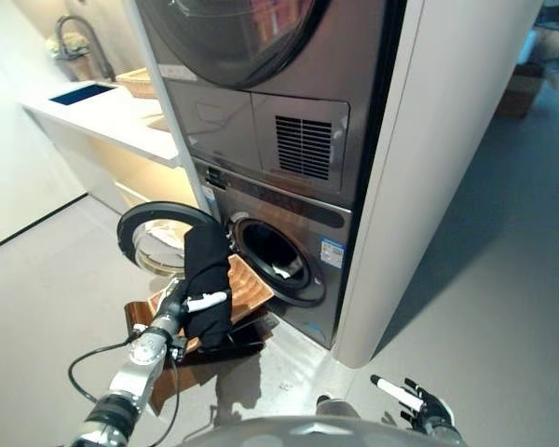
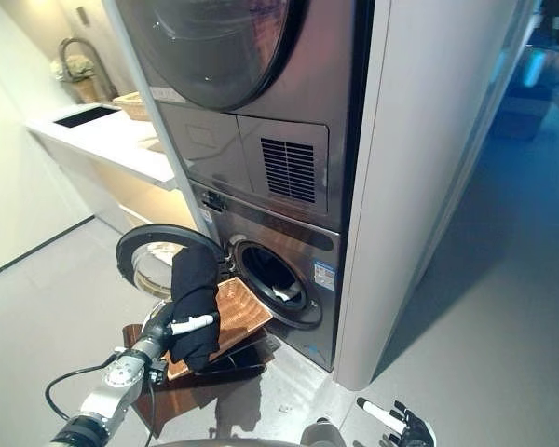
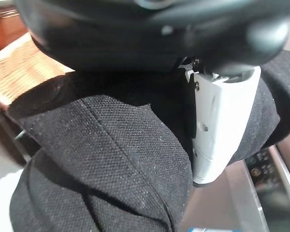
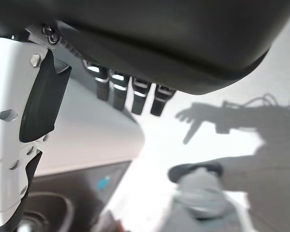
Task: Pick up the clothes and place them into the washing machine
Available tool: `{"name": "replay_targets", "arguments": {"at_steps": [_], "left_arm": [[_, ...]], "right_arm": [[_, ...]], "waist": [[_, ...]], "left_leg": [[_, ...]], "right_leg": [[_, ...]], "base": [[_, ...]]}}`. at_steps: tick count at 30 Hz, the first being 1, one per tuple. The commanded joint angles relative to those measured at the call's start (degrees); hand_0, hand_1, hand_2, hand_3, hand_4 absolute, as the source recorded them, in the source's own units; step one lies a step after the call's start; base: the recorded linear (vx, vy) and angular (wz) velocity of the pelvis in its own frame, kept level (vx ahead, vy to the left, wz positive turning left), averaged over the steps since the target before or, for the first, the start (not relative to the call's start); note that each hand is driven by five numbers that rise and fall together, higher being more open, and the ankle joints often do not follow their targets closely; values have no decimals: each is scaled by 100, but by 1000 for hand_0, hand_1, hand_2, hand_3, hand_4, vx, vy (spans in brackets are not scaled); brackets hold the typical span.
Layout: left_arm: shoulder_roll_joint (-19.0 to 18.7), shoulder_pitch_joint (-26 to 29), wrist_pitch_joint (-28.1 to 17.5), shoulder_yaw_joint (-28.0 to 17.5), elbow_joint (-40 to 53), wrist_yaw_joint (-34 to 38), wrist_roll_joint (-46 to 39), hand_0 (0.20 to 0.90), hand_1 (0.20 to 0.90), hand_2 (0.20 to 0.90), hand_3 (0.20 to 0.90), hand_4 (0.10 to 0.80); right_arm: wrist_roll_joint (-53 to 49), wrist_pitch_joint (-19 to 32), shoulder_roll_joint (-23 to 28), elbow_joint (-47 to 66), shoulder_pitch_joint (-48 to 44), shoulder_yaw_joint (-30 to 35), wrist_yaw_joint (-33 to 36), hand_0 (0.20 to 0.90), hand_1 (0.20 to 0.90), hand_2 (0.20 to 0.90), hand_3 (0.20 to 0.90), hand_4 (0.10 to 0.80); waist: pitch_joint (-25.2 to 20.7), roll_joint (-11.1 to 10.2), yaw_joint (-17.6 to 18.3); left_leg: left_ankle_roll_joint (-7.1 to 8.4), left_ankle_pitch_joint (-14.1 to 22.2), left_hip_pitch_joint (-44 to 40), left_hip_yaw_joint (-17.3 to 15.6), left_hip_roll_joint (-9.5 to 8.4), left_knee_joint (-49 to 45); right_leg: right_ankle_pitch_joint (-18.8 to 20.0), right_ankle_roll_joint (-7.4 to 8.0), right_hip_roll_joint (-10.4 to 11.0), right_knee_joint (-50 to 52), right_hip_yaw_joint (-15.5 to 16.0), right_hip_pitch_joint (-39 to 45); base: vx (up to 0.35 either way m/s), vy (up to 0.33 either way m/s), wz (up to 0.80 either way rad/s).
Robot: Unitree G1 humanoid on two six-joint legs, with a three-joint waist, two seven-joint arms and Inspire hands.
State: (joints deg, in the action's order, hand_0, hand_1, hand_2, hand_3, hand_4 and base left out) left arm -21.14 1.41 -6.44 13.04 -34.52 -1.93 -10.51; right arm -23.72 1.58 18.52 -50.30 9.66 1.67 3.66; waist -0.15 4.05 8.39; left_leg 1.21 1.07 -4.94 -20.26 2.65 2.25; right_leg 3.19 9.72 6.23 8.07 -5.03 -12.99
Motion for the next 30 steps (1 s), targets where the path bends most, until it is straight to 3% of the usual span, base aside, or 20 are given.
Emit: {"name": "replay_targets", "arguments": {"at_steps": [1,6,18,30], "left_arm": [[-118,685,-716,-440,234,196,-307,200,200,200,200,300],[87,718,-709,-402,276,219,-602,200,200,200,200,300],[104,650,-660,-294,646,104,-814,200,200,200,200,300],[-21,589,-859,-340,1816,-46,-1372,200,200,200,200,300]], "right_arm": [[-349,467,-183,1009,-308,-416,-172,900,900,900,900,800],[-525,560,-158,1830,-495,-758,-273,900,900,900,900,800],[-720,628,-104,2741,-704,-1046,-303,900,900,900,900,800],[-942,879,249,3949,-1439,-1382,-536,900,900,900,900,800]], "waist": [[-238,-281,188],[-210,-337,114],[-181,-400,-67],[-213,-452,-260]], "left_leg": [[254,-70,32,80,163,-79],[267,-72,78,162,185,-135],[273,-87,122,329,196,-153],[286,-117,113,443,227,-112]], "right_leg": [[435,243,475,-969,-187,691],[419,224,486,-963,-116,730],[359,192,527,-952,94,864],[302,170,540,-990,275,986]], "base": [[5,-14,-8],[-1,-6,1],[7,-4,13],[7,-6,3]]}}
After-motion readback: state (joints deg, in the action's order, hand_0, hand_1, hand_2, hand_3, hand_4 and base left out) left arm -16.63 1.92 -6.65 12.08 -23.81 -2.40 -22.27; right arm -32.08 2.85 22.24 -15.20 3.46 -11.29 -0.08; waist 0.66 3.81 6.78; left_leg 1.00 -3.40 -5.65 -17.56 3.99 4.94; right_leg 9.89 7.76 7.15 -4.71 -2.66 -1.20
